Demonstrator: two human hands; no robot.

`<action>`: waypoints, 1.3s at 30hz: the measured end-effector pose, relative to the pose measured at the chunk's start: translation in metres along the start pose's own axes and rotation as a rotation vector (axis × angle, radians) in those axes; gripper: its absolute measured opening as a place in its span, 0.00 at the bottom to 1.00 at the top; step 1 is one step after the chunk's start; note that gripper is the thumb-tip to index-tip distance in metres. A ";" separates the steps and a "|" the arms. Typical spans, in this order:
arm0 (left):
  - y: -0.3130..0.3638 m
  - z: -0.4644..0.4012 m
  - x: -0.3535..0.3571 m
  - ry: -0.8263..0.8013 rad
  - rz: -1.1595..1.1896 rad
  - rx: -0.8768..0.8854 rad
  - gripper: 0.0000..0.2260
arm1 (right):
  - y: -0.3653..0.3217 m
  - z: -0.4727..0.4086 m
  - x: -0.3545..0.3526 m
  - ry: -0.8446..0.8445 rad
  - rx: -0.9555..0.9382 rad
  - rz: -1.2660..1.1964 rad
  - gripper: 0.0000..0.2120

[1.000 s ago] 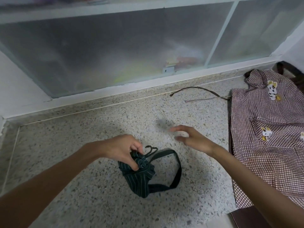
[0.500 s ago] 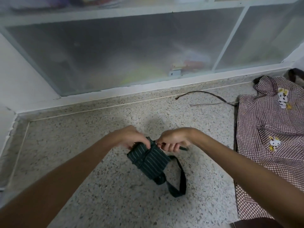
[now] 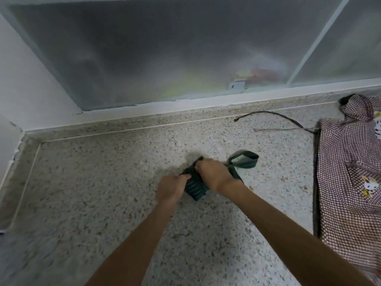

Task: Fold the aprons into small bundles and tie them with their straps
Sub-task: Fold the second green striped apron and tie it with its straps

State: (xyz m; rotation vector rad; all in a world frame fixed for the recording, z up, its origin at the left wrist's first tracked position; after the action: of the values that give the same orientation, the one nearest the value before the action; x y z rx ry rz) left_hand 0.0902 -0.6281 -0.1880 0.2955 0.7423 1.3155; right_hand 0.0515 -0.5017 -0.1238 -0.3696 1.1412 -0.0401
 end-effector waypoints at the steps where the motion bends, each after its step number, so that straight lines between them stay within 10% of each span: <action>1: 0.000 0.000 -0.006 0.017 -0.150 0.041 0.15 | 0.005 0.002 0.007 0.068 -0.012 -0.167 0.10; 6: 0.053 0.012 -0.019 0.203 -0.671 0.741 0.17 | 0.041 0.019 0.030 0.260 0.145 -0.937 0.06; 10: 0.089 0.047 0.010 -0.038 -0.723 1.332 0.14 | 0.038 0.027 0.008 0.467 0.170 -0.632 0.02; 21: 0.100 0.030 0.018 -0.083 -0.973 1.226 0.09 | 0.014 0.060 0.009 0.614 0.317 -0.338 0.07; 31: 0.090 0.014 0.036 -0.388 -1.046 1.154 0.09 | 0.022 0.031 0.040 0.120 0.369 -0.597 0.09; 39: 0.082 0.032 0.018 -0.291 -0.816 1.448 0.10 | 0.020 0.029 0.052 -0.403 0.422 -0.725 0.16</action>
State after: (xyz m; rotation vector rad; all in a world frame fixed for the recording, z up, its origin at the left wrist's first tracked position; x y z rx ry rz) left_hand 0.0491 -0.5839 -0.1215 1.1465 1.2723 -0.2198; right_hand 0.0962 -0.4870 -0.1653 -0.3745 0.5329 -0.7963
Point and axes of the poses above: each hand's wrist, its own z-axis away from the middle knuckle, its own x-axis out of the palm, y = z × x, the point moved 10 cm from there along -z, towards the middle knuckle, and after that the axes turned 1 degree about -x, right-handed, at the moved point
